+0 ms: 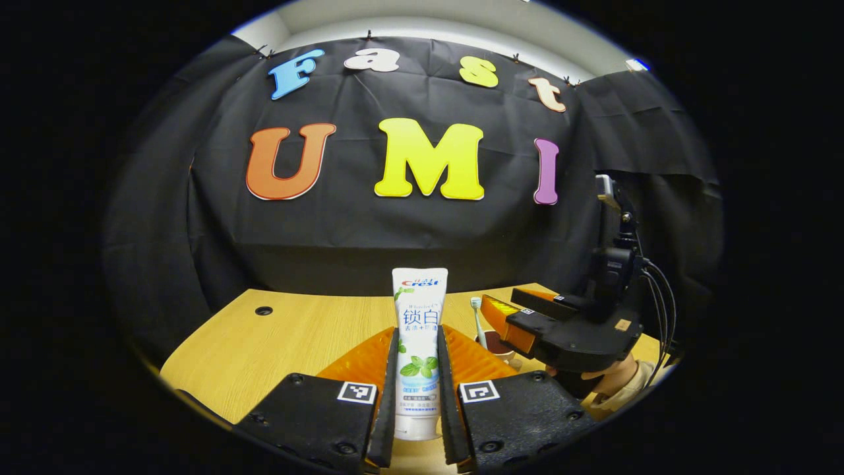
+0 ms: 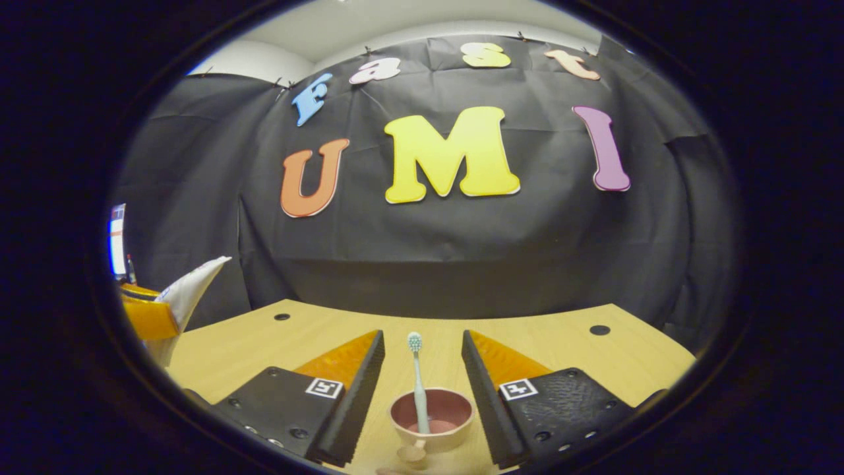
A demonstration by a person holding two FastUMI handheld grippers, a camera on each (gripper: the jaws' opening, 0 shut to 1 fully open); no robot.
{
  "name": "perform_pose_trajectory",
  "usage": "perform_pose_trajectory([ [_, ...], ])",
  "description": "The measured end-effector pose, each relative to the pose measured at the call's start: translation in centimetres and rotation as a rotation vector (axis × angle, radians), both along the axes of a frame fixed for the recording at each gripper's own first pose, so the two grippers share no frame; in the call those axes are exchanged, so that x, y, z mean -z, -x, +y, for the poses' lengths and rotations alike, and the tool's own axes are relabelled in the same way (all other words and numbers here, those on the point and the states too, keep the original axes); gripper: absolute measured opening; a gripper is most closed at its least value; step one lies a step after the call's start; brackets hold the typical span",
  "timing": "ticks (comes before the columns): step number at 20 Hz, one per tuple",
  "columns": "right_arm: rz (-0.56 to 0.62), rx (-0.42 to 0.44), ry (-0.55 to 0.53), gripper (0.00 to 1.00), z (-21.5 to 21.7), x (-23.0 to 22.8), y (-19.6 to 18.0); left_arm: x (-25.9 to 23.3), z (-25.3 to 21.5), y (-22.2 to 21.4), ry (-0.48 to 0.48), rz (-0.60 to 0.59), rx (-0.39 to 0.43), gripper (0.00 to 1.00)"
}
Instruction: Put the toothbrush and toothpaste on the desktop into the cup, then pick up the cup and place it on the coaster on the desktop.
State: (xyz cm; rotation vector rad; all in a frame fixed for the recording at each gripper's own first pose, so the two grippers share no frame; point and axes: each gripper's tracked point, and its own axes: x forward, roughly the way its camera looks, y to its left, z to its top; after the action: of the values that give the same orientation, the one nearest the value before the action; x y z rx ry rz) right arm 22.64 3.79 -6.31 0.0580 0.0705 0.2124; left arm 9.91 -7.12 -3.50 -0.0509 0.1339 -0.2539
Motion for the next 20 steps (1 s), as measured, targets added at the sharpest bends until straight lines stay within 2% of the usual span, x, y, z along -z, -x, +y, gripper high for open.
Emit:
perform_pose_trajectory([
  [4,-0.043,0.015,-0.019,0.90,-2.0,-1.1,1.6,0.7,-1.4,-1.0,0.022,0.020,0.013,0.32],
  [8,-0.047,0.039,-0.028,0.97,-5.2,-1.4,2.8,0.1,-3.8,-2.3,0.032,-0.011,0.043,0.32],
  [11,-0.050,0.072,-0.008,0.97,-7.9,-1.4,4.6,0.4,-6.6,-3.7,0.055,-0.014,0.082,0.32],
  [20,-0.049,0.114,-0.039,0.96,-14.1,0.0,9.6,0.9,-12.8,-9.6,0.135,-0.063,0.183,0.32],
])
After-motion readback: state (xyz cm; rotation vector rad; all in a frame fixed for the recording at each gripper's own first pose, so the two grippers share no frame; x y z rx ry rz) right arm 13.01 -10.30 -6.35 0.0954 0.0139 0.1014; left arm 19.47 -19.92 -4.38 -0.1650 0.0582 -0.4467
